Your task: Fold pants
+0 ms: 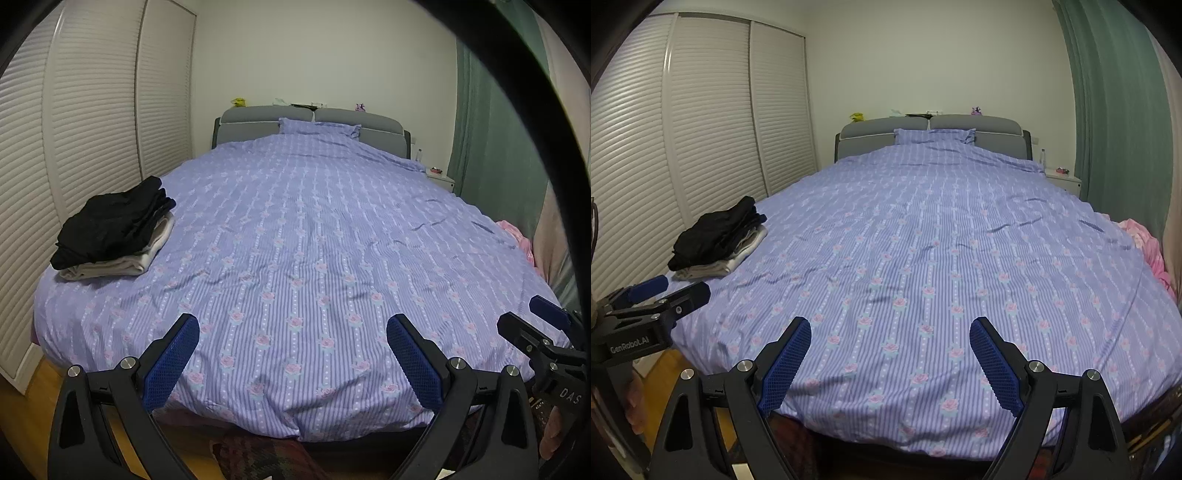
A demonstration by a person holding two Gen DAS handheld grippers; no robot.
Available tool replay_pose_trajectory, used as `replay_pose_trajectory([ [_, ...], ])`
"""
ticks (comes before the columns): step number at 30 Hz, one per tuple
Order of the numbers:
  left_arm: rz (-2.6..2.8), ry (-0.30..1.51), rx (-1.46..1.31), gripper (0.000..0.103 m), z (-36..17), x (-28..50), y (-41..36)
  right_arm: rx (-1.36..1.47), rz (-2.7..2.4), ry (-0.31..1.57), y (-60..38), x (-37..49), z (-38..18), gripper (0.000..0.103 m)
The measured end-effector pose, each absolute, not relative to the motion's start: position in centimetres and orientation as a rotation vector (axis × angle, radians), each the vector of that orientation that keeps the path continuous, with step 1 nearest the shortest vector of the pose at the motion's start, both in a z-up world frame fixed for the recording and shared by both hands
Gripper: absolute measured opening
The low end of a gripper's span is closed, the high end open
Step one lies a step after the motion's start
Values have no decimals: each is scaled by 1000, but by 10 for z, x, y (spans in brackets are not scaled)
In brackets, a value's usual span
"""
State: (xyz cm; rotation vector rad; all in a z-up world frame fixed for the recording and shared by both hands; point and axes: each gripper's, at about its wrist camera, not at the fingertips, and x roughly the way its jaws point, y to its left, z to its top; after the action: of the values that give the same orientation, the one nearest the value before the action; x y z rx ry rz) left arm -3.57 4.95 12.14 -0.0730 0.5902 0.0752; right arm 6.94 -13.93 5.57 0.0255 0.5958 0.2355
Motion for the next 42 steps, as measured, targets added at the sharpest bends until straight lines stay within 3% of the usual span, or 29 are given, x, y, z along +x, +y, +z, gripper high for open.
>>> replay_pose_trajectory([
  [42,73,607,-44,103,117,-36,38,45,227,610,-140,70,53,89],
])
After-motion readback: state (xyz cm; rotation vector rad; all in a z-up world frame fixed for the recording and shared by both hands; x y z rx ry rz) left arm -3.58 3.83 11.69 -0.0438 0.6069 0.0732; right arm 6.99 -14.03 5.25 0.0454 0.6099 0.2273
